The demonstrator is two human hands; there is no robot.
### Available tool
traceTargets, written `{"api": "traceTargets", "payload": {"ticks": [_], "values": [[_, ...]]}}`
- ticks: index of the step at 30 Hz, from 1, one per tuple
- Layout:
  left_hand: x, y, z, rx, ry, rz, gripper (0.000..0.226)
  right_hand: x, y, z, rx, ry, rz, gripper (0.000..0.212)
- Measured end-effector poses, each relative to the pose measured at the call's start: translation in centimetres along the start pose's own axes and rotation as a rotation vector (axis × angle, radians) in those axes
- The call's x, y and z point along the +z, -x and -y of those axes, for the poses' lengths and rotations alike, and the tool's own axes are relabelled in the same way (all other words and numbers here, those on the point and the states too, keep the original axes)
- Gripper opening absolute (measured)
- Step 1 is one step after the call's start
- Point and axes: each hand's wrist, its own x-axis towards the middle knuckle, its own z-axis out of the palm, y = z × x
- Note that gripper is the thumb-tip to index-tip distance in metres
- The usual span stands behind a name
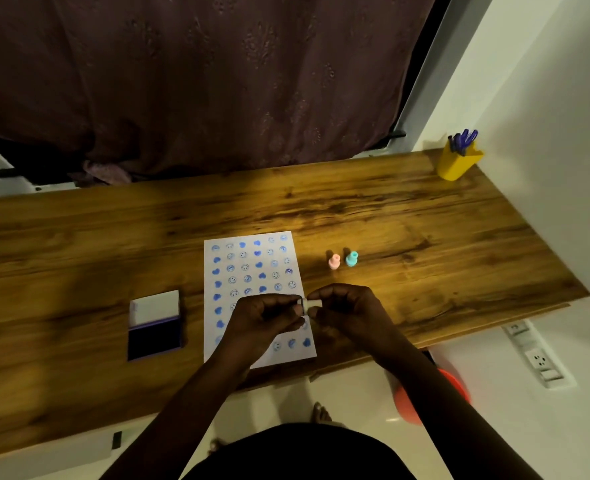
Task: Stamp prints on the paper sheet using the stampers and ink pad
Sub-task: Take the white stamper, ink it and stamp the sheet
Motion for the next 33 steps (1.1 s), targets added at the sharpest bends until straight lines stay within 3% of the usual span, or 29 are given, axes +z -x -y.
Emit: {"api": "traceTargets", "payload": {"ticks": [9, 18, 21, 27, 33], "values": [[1.4, -0.9, 0.3, 0.017, -0.016, 0.028, 0.023, -2.5, -0.3, -0.7, -0.003, -0.015, 0.126, 0.02], [4.3, -2.9, 0.5, 0.049, -0.132, 0.016, 0.028, -6.0, -1.7, -1.7, 0.046, 0.036, 0.123, 0.016], [5.7, -3.8, 0.9, -0.014, -0.133, -0.035, 0.026, -8.4, -3.1, -1.4, -0.022, 0.186, 0.061, 0.011], [6.2, -4.5, 1.7, -0.078, -0.17, -0.127, 0.026, -14.0, -7.7, -2.8, -0.071, 0.851, -0.243, 0.017], [6.3, -4.7, 2.4, -0.106, -0.154, -0.165, 0.02, -15.0, -11.0, -4.4, -0.022, 0.979, -0.258, 0.017]]}}
